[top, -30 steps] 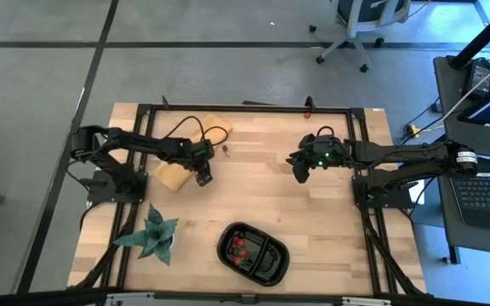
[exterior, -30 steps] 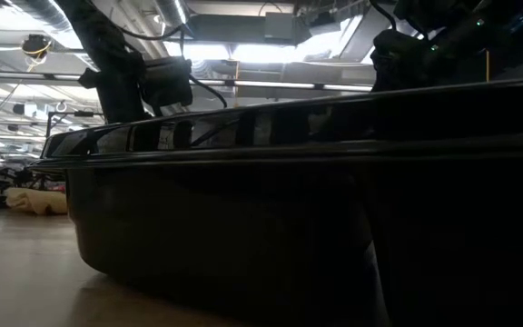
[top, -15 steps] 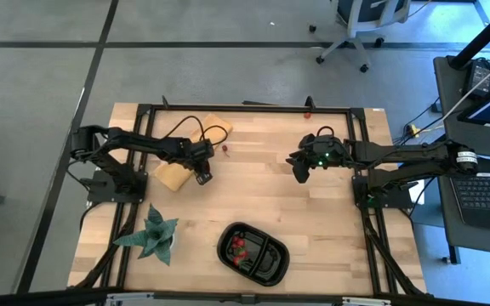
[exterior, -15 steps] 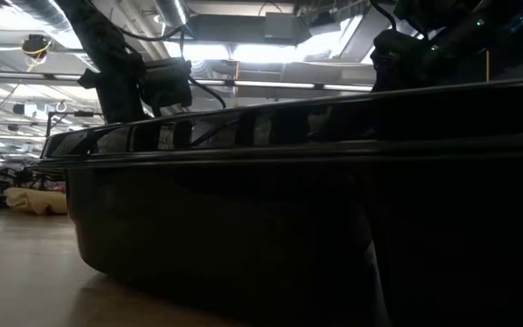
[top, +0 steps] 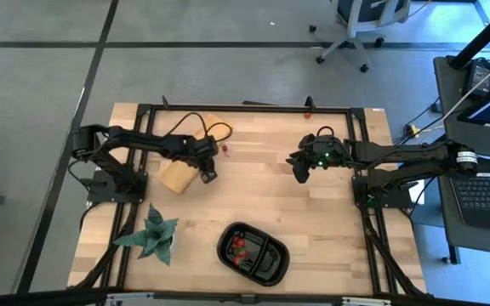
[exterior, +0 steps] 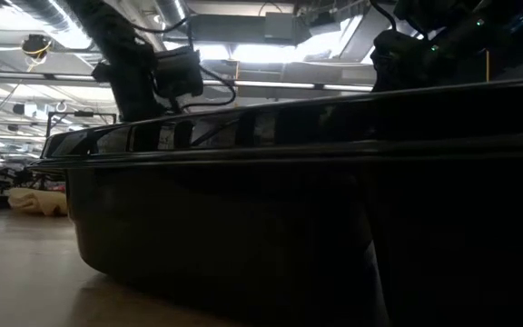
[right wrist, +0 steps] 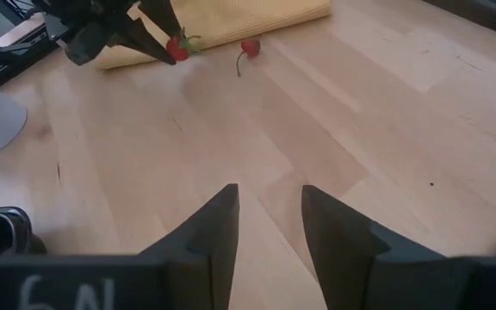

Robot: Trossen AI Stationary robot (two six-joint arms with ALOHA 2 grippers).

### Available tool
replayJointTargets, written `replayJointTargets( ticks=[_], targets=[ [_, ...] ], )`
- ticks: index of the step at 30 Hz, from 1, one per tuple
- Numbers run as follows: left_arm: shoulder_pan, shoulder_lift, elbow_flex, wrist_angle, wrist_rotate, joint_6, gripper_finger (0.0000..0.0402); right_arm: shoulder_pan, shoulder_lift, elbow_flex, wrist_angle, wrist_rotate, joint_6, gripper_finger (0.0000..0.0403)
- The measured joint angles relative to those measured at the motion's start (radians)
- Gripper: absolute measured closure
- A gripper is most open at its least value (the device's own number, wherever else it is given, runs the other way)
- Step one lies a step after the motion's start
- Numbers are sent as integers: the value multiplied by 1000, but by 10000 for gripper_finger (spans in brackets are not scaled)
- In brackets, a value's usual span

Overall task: Pick and placing Produce into tupperware
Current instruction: Put the red strawberry into the black container

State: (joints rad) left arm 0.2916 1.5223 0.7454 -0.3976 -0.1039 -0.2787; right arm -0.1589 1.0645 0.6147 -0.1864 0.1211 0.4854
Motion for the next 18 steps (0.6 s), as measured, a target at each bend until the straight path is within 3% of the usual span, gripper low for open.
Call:
replayJointTargets(
  ticks=[6,14,18],
  targets=[
    [-2,-1,72,-43,46,25,273,0,0,0,-20,0,2,272],
    [-62,-2,200,-40,311,96,270,0,1,0,-21,-1,2,272],
    [-140,-3,269,-40,384,198,272,0,1,0,-21,-1,2,272]
  ],
)
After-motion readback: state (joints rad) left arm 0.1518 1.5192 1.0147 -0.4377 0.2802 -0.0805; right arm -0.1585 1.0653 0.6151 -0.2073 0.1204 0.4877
